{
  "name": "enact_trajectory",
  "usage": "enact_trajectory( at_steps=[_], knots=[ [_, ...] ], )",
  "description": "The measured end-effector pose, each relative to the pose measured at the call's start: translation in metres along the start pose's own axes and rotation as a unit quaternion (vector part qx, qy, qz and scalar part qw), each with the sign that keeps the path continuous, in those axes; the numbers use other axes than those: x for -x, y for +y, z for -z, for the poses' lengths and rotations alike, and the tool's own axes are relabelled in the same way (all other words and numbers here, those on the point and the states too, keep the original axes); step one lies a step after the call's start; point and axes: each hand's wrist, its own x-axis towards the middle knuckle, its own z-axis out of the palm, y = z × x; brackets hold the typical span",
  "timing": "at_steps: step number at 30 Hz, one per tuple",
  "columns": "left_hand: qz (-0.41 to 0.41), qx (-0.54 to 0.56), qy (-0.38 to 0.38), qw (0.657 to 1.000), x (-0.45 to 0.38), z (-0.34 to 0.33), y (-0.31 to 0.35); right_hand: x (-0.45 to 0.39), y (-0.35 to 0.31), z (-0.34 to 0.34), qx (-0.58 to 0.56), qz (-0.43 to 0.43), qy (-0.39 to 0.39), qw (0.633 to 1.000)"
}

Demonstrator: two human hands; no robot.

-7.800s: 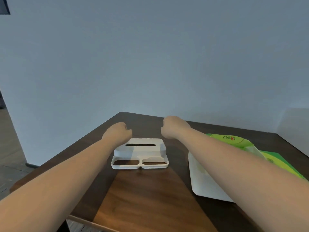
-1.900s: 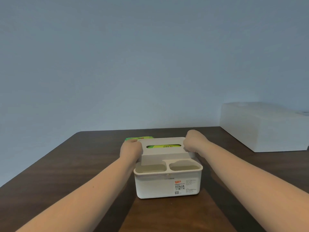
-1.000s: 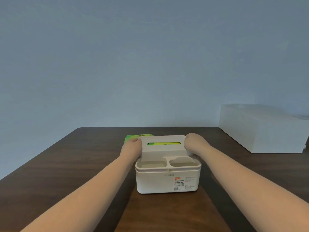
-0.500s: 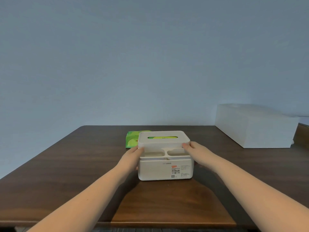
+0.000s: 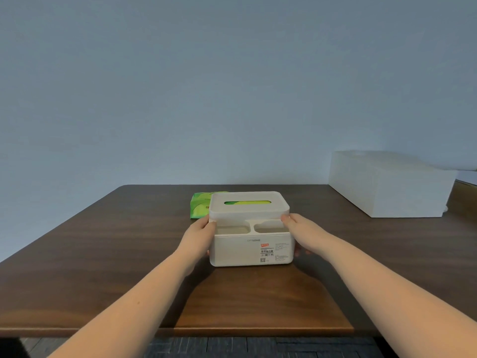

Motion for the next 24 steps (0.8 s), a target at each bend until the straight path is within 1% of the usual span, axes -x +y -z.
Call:
enact_trajectory(
  at_steps=[7,11,17,21,24],
  knots=[
    [-0.001,0.012,0.0,1.0,0.001,-0.002,-0.001,-0.001,0.004,0.001,-0.015,-0.001,-0.003,1.0],
    [0.008,0.016,0.006,1.0,-0.001,-0.002,-0.002,0.004,0.002,0.002,-0.042,-0.007,-0.016,0.999],
    [0.016,-0.027,0.036,0.999,0.0,0.0,-0.001,0.006,0.0,0.001,-0.087,-0.044,-0.033,0.995],
    [0.012,-0.033,0.073,0.997,0.001,-0.001,-0.01,0.015,0.006,-0.001,-0.152,-0.076,-0.047,0.984],
    [-0.006,-0.051,0.108,0.993,0.001,-0.007,-0.02,0.018,0.008,-0.007,-0.224,-0.082,-0.004,0.971]
  ],
)
